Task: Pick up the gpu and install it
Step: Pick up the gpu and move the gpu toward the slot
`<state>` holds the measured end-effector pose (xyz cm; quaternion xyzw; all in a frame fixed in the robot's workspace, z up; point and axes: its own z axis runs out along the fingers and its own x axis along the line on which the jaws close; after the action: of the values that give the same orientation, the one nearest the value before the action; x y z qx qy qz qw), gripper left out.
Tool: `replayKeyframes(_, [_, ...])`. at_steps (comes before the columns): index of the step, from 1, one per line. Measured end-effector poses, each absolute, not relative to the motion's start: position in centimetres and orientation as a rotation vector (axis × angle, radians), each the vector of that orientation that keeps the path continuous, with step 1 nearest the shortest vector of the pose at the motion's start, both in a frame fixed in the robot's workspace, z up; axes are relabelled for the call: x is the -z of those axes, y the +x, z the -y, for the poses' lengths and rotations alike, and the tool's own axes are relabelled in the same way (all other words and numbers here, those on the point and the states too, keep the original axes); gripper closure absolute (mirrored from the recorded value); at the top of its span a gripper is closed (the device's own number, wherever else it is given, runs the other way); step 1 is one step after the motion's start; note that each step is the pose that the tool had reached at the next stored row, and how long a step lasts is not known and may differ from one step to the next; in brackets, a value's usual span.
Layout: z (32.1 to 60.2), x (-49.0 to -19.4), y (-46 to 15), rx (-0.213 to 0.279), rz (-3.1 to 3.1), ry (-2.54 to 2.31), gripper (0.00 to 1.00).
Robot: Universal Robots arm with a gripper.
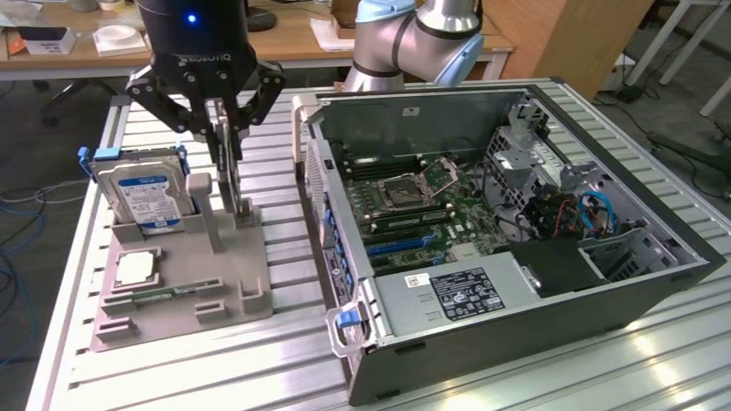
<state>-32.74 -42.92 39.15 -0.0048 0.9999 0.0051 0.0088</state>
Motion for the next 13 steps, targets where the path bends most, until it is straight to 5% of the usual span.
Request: replayKeyframes(13, [42.91, -40.01, -32.74, -0.015, -3.124, -0.015, 0.73])
